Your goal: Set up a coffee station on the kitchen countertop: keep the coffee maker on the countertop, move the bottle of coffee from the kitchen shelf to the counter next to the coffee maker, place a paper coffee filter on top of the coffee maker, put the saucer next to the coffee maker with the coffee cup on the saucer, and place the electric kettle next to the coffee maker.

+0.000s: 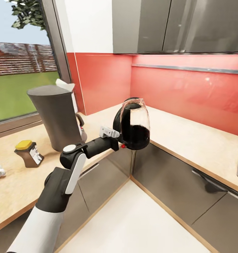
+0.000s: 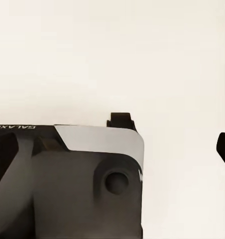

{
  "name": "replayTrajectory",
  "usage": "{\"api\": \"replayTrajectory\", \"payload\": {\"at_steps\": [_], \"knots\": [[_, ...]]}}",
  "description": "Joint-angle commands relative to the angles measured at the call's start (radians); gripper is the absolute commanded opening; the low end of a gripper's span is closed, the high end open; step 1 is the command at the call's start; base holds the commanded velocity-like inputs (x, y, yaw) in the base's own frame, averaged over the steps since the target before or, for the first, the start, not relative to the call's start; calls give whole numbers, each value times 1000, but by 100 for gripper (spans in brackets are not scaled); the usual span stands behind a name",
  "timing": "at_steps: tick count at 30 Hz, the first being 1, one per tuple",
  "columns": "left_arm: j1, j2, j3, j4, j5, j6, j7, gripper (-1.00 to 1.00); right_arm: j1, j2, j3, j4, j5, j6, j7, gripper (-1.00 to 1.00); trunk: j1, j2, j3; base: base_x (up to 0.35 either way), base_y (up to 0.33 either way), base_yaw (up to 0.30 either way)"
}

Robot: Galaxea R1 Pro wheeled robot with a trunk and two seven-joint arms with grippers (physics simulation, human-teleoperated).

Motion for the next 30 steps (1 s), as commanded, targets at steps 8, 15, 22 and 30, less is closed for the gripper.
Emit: {"api": "replayTrajectory", "payload": {"at_steps": [8, 15, 22, 30], "knots": [[-1, -1, 0, -1, 11, 8, -1, -100, 0, -1, 8, -4, -7, 6, -6, 100, 0, -1, 5, 149, -278, 97], [-1, -1, 1, -2, 11, 7, -1, -100, 0, -1, 8, -4, -7, 6, -6, 100, 0, -1, 14, 221, -264, 153], [-1, -1, 1, 1, 8, 6, 13, -100, 0, -1, 9, -4, -7, 6, -6, 100, 0, -1, 23, 271, -242, 186], [-1, -9, -59, 27, 9, 7, 322, -100, 0, -3, 7, -4, -7, 6, -6, 100, 0, -1, 29, 273, -236, 210]]}}
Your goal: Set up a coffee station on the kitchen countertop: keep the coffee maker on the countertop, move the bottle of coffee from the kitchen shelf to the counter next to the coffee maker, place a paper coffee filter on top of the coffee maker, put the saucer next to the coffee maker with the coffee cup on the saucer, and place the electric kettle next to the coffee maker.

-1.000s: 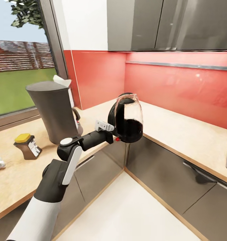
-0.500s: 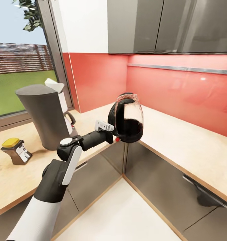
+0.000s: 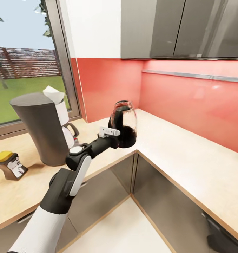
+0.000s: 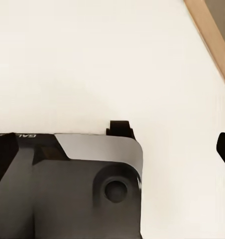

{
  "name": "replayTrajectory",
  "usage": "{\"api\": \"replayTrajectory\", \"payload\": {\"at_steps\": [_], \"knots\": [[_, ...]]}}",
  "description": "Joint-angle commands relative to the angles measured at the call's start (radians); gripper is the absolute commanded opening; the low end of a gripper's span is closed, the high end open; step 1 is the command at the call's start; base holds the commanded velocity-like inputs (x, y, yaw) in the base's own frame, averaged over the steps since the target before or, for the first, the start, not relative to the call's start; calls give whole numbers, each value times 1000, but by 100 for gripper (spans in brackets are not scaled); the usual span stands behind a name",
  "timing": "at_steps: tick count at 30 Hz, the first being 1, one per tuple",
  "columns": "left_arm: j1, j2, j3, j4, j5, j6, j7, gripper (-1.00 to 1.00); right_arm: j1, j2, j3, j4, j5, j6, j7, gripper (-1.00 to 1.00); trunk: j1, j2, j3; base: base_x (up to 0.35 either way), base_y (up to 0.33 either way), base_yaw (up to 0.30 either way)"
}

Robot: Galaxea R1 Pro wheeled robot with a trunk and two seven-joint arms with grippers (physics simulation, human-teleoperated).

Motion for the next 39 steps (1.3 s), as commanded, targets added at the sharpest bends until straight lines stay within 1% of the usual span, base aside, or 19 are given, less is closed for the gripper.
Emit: {"api": "replayTrajectory", "payload": {"at_steps": [1, 3, 4, 7, 8, 9, 10, 16, 19, 22, 24, 28, 29, 36, 38, 39], "knots": [[-1, 1, 0, 14, 9, 6, 10, -100, 0, -2, 8, -4, -7, 6, -6, 100, 1, -1, -1, 263, -219, 99], [-1, 3, 1, 38, 9, 6, 30, -100, 0, -3, 9, -4, -6, 5, -6, 100, 1, -1, 0, 250, -206, 65], [-1, 5, 1, 78, 8, 4, 51, -100, 0, -5, 10, -4, -6, 5, -6, 100, 1, -1, 0, 193, -156, 17], [-1, 6, 2, 123, 7, 2, 62, -100, 0, -5, 12, -6, -3, 5, -7, 100, 1, -1, 0, 158, -115, 5], [1, 11, 7, 129, 14, -3, 68, -100, 0, 1, 18, -5, -2, -1, -3, 100, 1, -1, 0, 0, 0, 0], [3, 8, 12, 136, 14, -9, 74, -100, 0, 3, 18, -6, -2, -7, -3, 100, 1, -1, 0, 0, 0, 0], [4, 7, 18, 142, 10, -15, 80, -100, -1, 3, 18, -7, -2, -12, -3, 100, 1, -1, 0, 0, 0, 0], [4, 7, 53, 179, 10, -50, 115, -100, -1, 3, 18, -7, -2, -46, -3, 100, 1, -1, 0, 0, 0, 0], [4, 7, 53, 197, 13, -67, 133, -100, -1, 3, 18, -7, -2, -63, -3, 100, 1, -1, 0, 0, 0, 0], [4, 7, 53, 216, 13, -83, 141, -100, -1, 3, 18, -7, -2, -64, -3, 100, 1, -1, 0, 0, 0, 0], [7, 5, 64, 205, 12, -72, 153, -100, -6, -3, 12, -8, -2, -52, -3, 100, 1, -1, 0, 0, 0, 0], [8, 5, 88, 184, 13, -49, 176, -100, -7, -5, 9, -8, -2, -30, -3, 100, 1, -1, 0, 0, 0, 0], [8, 5, 121, 81, 13, -60, 301, -100, -8, -5, 9, -8, -2, -21, -3, 100, 1, -1, 0, 0, 0, 0], [8, 5, 124, 72, 13, -86, 312, -100, -8, -5, 10, -8, -2, -20, -3, 100, 1, -1, 0, -5, -4, 0], [8, 5, 122, 73, 13, -131, 313, -100, -8, -5, 10, -8, -2, -20, -3, 100, 1, -1, 0, -148, -129, 0], [8, 5, 121, 73, 12, -138, 313, -100, -8, -5, 10, -8, -2, -20, -4, 100, 1, -1, 0, -180, -159, 6]]}}
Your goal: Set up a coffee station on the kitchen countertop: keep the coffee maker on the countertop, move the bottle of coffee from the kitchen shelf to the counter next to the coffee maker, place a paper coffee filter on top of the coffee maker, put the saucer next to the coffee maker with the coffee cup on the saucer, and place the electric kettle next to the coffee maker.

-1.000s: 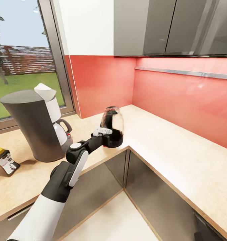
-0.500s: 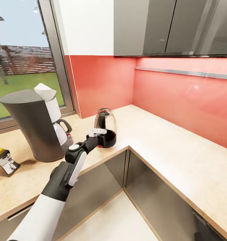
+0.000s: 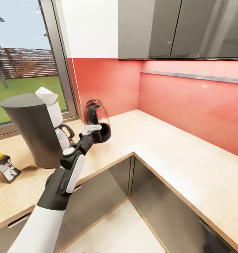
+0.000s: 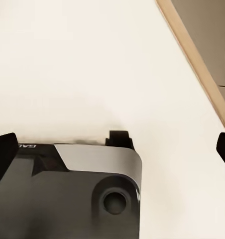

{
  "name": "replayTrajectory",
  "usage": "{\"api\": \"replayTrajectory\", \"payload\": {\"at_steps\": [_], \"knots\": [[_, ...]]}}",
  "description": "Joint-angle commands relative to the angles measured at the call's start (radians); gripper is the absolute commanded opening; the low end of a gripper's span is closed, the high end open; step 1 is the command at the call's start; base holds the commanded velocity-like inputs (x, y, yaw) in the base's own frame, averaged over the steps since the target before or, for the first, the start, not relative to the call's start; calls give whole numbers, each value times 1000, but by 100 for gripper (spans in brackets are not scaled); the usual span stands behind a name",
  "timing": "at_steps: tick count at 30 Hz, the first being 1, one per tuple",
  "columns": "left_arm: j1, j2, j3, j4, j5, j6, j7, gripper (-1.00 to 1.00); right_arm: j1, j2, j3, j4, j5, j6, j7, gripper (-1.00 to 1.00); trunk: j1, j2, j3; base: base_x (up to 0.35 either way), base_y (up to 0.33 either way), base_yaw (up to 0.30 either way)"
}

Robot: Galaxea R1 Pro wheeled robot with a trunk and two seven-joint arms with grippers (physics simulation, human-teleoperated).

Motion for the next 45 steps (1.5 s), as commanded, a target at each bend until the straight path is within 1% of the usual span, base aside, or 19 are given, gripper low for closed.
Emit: {"api": "replayTrajectory", "payload": {"at_steps": [1, 2, 8, 12, 14, 16, 18, 22, 28, 32, 34, 35, 37, 38, 43, 45], "knots": [[-1, 0, -3, 1, 9, -6, 9, -100, 0, -1, 9, -3, -8, 3, -5, 100, 0, -1, -1, -203, -190, 48], [-1, 0, -4, 7, 7, -17, 9, -100, 0, -1, 9, -2, -8, 3, -6, 100, 0, -1, -1, -200, -216, 100], [-1, 0, -5, 52, 6, -27, 10, -100, 0, -1, 9, -2, -8, 3, -6, 100, 0, -1, -1, -180, -231, 175], [-1, 0, -5, 65, 4, -29, 11, -100, 0, -1, 9, -2, -8, 3, -6, 100, 0, -1, -1, -67, -91, 108], [-1, 0, -5, 76, 4, -44, 15, -100, 0, -1, 9, -2, -8, 3, -5, 100, 0, -1, -1, -16, -22, 26], [-1, 0, -5, 86, 5, -67, 50, -100, 0, -1, 9, -2, -8, 3, -5, 100, 0, -1, -1, -6, -8, 9], [-1, -1, -9, 122, 6, -94, 91, -100, 0, -1, 9, -2, -8, 3, -6, 100, 0, -1, -1, -2, -3, 4], [-1, -1, -12, 184, 7, -150, 118, -100, 0, -1, 9, -2, -8, 4, -5, 100, 0, -1, -1, 40, -1, 1], [-1, -2, -11, 203, 7, -167, 122, -100, 0, -1, 9, -2, -8, 4, -5, 100, 0, -1, -1, 227, 0, 0], [-1, -1, -9, 208, 7, -169, 123, -100, 0, -1, 9, -2, -8, 4, -6, 100, 0, -1, -1, 66, 0, 4], [-1, 0, -9, 234, 7, -171, 123, -100, 0, -1, 9, -2, -8, 4, -6, 100, 0, -1, -2, 13, 0, 68], [-1, 0, -9, 259, 7, -204, 123, -100, 0, -1, 9, -2, -8, 4, -6, 100, 0, -1, -2, 5, 0, 94], [-1, 0, -9, 271, 7, -230, 123, -100, 0, -1, 9, -2, -8, 4, -6, 100, 0, -1, -3, 4, 0, 68], [-1, 0, -9, 283, 7, -256, 122, -100, 0, -1, 9, -2, -8, 4, -6, 100, 0, -1, -3, 2, 0, 31], [-1, 2, -8, 296, 7, -280, 122, -100, 0, -1, 9, -2, -8, 4, -6, 100, 0, -1, -4, 1, 0, 13], [-1, 2, -8, 297, 7, -282, 123, -100, 0, -1, 9, -2, -8, 4, -6, 100, 7, -15, -11, 0, 0, 3]]}}
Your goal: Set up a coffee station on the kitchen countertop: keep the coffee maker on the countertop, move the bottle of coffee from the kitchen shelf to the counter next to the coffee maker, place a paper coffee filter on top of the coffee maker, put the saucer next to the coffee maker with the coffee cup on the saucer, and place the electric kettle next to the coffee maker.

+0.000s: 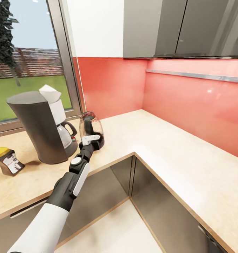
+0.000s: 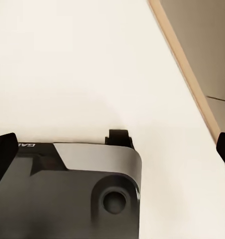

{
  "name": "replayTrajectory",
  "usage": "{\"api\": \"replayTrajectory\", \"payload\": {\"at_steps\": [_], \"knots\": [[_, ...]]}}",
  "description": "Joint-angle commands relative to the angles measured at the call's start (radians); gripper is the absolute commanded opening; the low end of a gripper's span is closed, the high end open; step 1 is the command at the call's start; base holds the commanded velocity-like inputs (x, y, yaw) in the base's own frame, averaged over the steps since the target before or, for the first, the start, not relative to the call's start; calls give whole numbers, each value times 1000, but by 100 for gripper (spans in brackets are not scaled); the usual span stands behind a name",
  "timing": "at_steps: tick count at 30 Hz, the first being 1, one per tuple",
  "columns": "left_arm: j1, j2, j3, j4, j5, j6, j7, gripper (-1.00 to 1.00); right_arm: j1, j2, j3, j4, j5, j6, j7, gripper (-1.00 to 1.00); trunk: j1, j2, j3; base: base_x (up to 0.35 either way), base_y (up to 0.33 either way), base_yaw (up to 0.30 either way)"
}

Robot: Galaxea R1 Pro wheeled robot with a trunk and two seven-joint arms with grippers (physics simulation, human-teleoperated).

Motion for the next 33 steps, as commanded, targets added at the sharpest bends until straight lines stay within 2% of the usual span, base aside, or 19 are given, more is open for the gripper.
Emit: {"api": "replayTrajectory", "payload": {"at_steps": [1, 7, 31, 32, 33], "knots": [[-1, 1, -2, -2, 6, 3, 7, -100, 0, -1, 8, -3, -8, 4, -6, 100, 4, -8, -5, 0, 0, 1], [-1, 1, -2, -1, 6, 1, 9, -100, 0, -1, 8, -3, -8, 4, -6, 100, 8, -15, -15, 0, 0, 0], [-1, 4, 1, -1, 6, 1, 27, -100, 0, -1, 8, -3, -8, 4, -6, 100, 8, -15, -15, 0, 0, 0], [-1, 4, 1, -1, 6, 1, 27, 100, 0, -1, 8, -3, -8, 4, -6, 100, 8, -15, -15, 0, 0, 0], [-1, 4, 1, -1, 6, 1, 27, 100, 0, -1, 8, -3, -8, 4, -6, 100, 8, -15, -15, 0, 0, 0]]}}
